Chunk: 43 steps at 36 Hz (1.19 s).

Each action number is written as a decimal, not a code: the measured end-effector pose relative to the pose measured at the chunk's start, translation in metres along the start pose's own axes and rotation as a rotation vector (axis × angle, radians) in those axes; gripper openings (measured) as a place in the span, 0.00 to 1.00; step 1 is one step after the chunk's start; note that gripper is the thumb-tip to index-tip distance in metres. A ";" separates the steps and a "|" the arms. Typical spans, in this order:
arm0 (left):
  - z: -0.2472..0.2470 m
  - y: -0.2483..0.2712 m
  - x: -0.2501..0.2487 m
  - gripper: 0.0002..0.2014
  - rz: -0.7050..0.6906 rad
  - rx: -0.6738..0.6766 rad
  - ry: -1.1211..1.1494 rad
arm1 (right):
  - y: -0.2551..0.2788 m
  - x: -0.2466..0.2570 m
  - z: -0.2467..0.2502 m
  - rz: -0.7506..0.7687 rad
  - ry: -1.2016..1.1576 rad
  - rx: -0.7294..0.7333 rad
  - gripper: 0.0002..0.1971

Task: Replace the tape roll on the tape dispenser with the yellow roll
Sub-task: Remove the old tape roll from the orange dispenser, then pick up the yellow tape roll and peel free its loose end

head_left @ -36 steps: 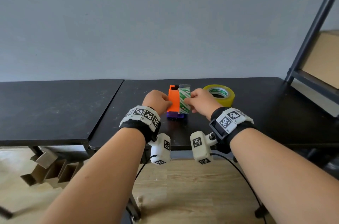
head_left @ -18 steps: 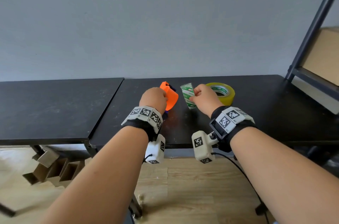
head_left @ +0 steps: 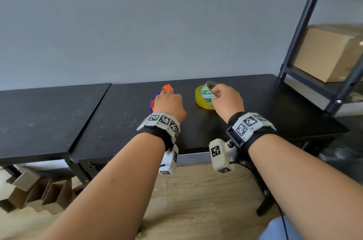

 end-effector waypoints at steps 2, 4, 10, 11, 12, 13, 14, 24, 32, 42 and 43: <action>0.003 -0.005 -0.013 0.17 -0.041 -0.022 0.018 | 0.001 -0.011 0.008 -0.014 0.030 -0.046 0.16; 0.005 -0.008 -0.025 0.16 -0.069 -0.042 0.019 | 0.001 -0.024 0.017 -0.024 0.057 -0.086 0.17; 0.009 -0.013 -0.066 0.17 -0.145 -0.046 0.012 | -0.002 -0.058 0.037 -0.118 0.175 -0.061 0.19; 0.009 -0.013 -0.071 0.18 -0.156 -0.043 0.011 | -0.002 -0.062 0.039 -0.134 0.182 -0.051 0.19; 0.009 -0.014 -0.076 0.18 -0.165 -0.040 0.010 | -0.003 -0.065 0.041 -0.145 0.192 -0.041 0.20; 0.008 -0.015 -0.080 0.18 -0.172 -0.034 0.006 | -0.003 -0.068 0.042 -0.152 0.209 -0.029 0.20; 0.008 -0.015 -0.084 0.18 -0.177 -0.027 0.004 | -0.004 -0.070 0.043 -0.159 0.233 -0.016 0.19; 0.000 -0.019 -0.082 0.16 -0.158 -0.018 -0.020 | -0.008 -0.071 0.037 -0.196 0.248 -0.014 0.18; 0.000 -0.013 -0.046 0.14 -0.026 -0.037 -0.074 | -0.004 -0.045 0.027 -0.067 0.173 -0.060 0.18; -0.003 0.002 0.011 0.20 0.309 0.099 0.259 | 0.009 -0.004 -0.007 -0.048 0.066 0.066 0.21; -0.003 0.001 0.015 0.20 0.320 0.117 0.289 | 0.009 -0.001 -0.010 -0.049 0.074 0.081 0.20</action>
Point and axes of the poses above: each hand's wrist, its own y-axis away from the middle knuckle, its own z-axis out of the back of the hand, x = y × z, the point moved 1 cm from there along -y, towards the middle knuckle, and after that the axes turned 9 degrees about -y, right-handed, at the moved point
